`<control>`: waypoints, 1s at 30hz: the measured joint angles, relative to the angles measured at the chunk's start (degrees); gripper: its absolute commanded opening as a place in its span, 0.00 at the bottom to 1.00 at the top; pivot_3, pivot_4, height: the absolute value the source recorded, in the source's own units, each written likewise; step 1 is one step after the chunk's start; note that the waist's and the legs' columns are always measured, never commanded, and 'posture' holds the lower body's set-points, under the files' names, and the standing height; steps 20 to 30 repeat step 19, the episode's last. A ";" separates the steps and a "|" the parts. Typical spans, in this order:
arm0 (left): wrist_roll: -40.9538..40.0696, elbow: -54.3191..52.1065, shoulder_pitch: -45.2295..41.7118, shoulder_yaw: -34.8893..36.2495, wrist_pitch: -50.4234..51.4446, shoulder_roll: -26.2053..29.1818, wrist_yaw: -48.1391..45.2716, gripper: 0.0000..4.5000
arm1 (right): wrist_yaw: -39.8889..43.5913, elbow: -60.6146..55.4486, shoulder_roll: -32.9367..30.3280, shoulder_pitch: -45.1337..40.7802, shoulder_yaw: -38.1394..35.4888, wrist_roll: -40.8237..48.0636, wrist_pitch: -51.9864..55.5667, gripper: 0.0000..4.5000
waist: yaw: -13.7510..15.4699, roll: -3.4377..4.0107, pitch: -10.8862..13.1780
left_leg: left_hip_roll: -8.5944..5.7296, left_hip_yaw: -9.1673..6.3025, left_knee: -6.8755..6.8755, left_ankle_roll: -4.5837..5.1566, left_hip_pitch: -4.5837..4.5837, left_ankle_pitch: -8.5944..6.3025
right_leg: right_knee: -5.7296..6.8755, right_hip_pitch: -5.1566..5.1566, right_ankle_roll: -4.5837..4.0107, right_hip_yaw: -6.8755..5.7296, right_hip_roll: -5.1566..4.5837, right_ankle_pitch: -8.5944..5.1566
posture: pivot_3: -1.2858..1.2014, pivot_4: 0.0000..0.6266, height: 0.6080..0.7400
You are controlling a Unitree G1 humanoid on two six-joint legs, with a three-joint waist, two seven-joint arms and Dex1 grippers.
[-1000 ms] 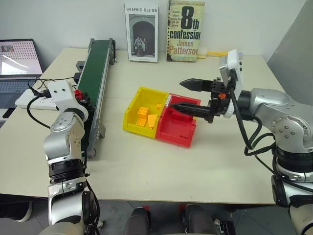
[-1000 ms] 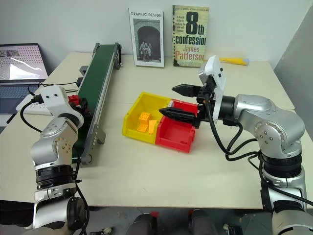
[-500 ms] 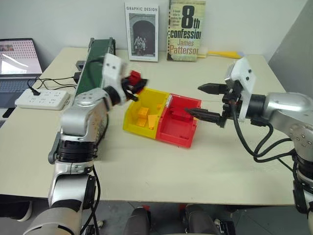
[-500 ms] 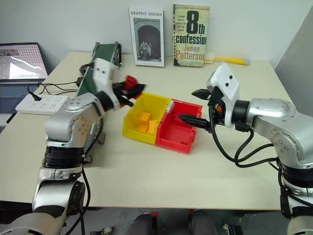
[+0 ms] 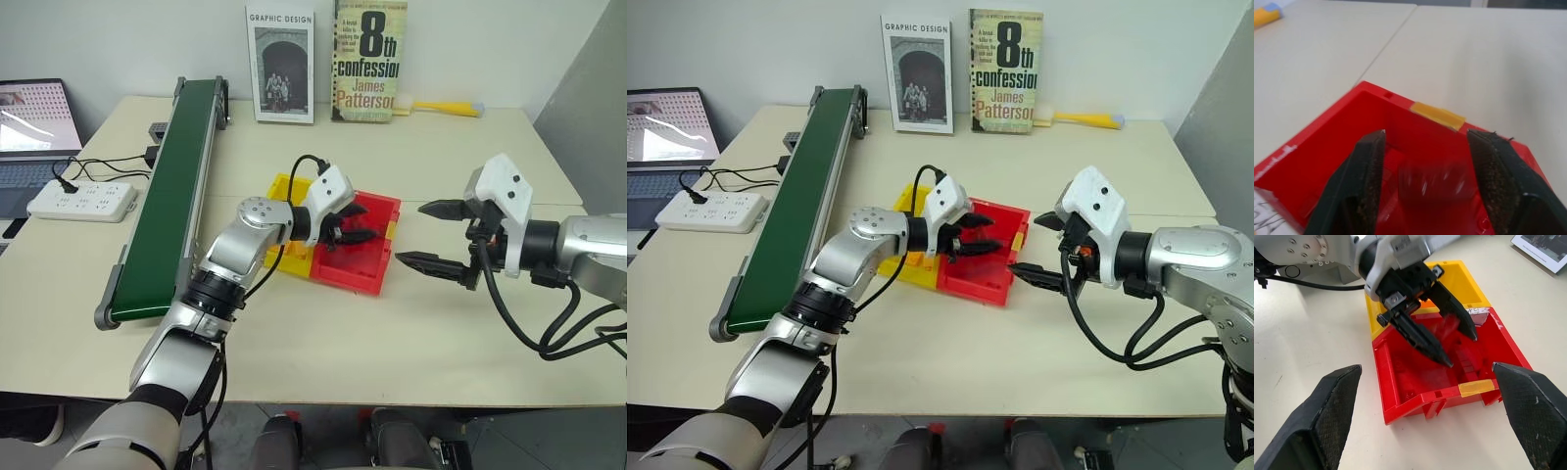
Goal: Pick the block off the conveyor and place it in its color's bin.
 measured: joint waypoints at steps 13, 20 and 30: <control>-2.35 -5.58 1.36 10.99 7.38 17.36 -4.31 1.00 | 0.21 5.72 -0.80 1.83 1.70 -4.99 -5.30 1.00 | -0.88 0.08 0.05 | 0.10 -0.02 -0.09 0.01 0.04 -0.01 | 0.04 -0.10 0.00 0.05 0.09 -0.01 | 0.52 0.24 1.00; -6.75 -17.31 9.87 17.55 15.83 30.38 -9.53 1.00 | 7.10 9.30 -2.77 2.29 3.25 -5.67 -10.10 1.00 | 0.00 0.12 0.07 | 0.08 -0.06 0.02 0.01 0.03 0.00 | -0.01 0.02 0.00 -0.05 -0.02 -0.01 | 0.52 0.24 1.00; -6.75 -17.31 9.87 17.55 15.83 30.38 -9.53 1.00 | 7.10 9.30 -2.77 2.29 3.25 -5.67 -10.10 1.00 | 0.00 0.12 0.07 | 0.08 -0.06 0.02 0.01 0.03 0.00 | -0.01 0.02 0.00 -0.05 -0.02 -0.01 | 0.52 0.24 1.00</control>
